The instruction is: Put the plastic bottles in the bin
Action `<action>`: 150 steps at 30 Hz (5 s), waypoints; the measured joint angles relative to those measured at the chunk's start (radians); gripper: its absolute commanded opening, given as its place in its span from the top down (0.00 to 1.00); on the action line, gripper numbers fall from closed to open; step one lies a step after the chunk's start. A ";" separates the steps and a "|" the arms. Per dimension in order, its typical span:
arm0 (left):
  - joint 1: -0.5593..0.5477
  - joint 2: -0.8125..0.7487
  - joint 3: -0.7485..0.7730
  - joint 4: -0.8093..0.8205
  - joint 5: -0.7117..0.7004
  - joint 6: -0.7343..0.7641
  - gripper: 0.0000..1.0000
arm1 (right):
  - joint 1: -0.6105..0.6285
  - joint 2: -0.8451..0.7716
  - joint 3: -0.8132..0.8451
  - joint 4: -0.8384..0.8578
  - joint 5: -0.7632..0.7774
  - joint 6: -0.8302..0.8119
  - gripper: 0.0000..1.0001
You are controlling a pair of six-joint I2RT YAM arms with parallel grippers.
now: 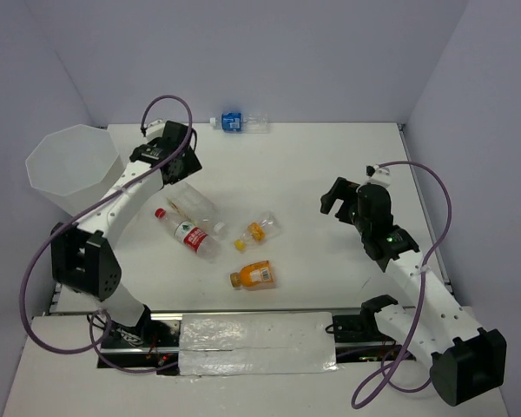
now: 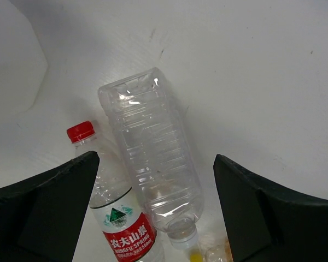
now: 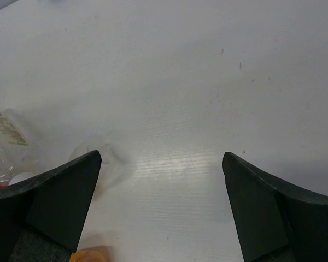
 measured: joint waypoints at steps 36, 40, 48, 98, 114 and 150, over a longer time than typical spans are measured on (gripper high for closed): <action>-0.413 0.272 0.083 -0.321 -0.023 -0.710 0.01 | 0.000 -0.022 0.000 -0.026 -0.043 0.024 0.00; -0.420 0.272 0.053 -0.311 -0.024 -0.744 0.02 | 0.000 -0.022 0.000 -0.027 -0.043 0.025 0.00; -0.422 0.281 0.042 -0.312 -0.029 -0.782 0.02 | 0.000 -0.023 0.000 -0.029 -0.044 0.024 0.00; -0.367 0.426 0.016 -0.164 -0.040 -0.730 0.30 | 0.000 -0.006 0.000 -0.068 -0.044 0.021 0.00; -0.399 0.426 0.038 -0.195 -0.080 -0.695 0.53 | 0.000 0.009 0.000 -0.068 -0.045 0.029 0.00; -0.398 0.156 0.733 -0.541 -0.544 -0.443 1.00 | 0.000 0.016 0.000 -0.071 -0.060 0.039 0.00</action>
